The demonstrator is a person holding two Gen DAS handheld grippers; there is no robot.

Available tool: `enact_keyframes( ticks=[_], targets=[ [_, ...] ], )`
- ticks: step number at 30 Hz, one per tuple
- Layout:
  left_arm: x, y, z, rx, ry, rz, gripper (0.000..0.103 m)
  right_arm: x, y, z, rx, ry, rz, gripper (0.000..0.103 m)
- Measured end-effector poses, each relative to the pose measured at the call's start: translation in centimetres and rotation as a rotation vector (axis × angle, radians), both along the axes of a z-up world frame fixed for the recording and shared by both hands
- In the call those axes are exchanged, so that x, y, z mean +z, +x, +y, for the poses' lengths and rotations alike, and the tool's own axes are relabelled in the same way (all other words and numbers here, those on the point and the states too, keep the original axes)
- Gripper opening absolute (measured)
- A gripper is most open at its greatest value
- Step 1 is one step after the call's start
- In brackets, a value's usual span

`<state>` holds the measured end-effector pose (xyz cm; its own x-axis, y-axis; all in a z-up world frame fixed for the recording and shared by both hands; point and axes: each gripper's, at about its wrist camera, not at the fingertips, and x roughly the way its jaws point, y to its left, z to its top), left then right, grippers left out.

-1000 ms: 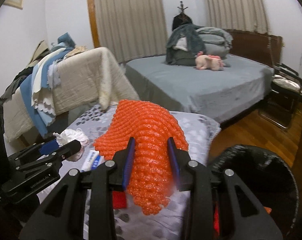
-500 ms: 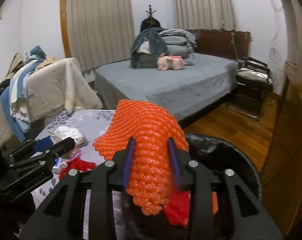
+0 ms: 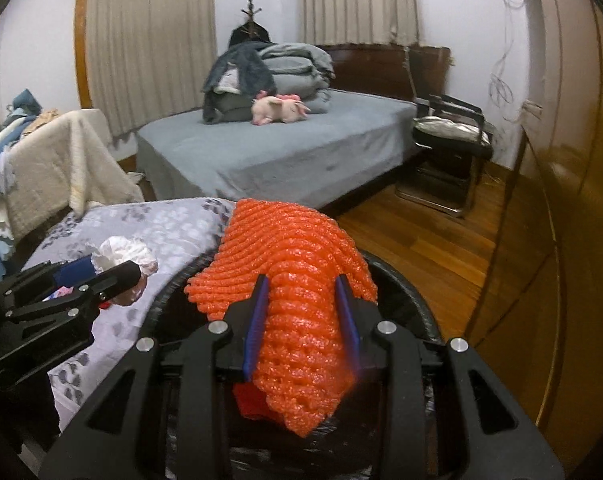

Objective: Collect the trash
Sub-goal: 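Carry the tissue and scrubber over the black bin and open both grippers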

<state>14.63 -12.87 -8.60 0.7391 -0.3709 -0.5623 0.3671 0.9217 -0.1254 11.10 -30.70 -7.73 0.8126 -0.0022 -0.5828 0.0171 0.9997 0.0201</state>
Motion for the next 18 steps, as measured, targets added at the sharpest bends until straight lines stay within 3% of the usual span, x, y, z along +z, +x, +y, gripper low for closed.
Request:
enact_keyframes(
  ticks=[18],
  targets=[
    [-4.7,2.9,-4.7,-0.090,0.021,0.093,0.049,-5.7,1.6,-3.2,-0.066,-0.005,0.128,0.039]
  ],
)
